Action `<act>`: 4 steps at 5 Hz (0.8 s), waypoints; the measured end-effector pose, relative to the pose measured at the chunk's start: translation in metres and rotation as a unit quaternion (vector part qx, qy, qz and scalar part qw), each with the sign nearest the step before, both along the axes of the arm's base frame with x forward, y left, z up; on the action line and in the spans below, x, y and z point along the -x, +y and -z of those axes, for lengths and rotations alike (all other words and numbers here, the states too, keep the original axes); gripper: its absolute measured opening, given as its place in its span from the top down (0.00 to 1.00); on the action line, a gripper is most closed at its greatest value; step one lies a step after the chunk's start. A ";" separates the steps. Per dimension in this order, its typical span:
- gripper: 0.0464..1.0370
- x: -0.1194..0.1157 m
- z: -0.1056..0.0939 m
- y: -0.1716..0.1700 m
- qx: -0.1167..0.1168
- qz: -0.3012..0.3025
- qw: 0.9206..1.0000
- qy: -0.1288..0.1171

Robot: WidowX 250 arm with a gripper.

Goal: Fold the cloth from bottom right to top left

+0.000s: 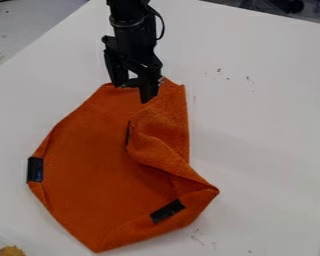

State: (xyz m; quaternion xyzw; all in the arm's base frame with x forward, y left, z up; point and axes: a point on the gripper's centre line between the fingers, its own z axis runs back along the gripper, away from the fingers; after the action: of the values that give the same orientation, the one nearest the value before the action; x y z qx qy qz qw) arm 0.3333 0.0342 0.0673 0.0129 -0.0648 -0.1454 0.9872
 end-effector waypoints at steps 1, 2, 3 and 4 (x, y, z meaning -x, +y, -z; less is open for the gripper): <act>0.04 0.004 0.010 -0.001 0.002 -0.006 1.000 0.013; 0.04 0.029 0.022 -0.014 -0.004 -0.032 0.999 0.008; 0.04 0.047 0.023 -0.025 0.001 -0.059 0.998 -0.003; 0.04 0.069 0.021 -0.049 -0.003 -0.080 0.997 0.006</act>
State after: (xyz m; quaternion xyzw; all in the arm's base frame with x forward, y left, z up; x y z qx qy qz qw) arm 0.2640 -0.0144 0.0467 0.0204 -0.0567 -0.0659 0.9960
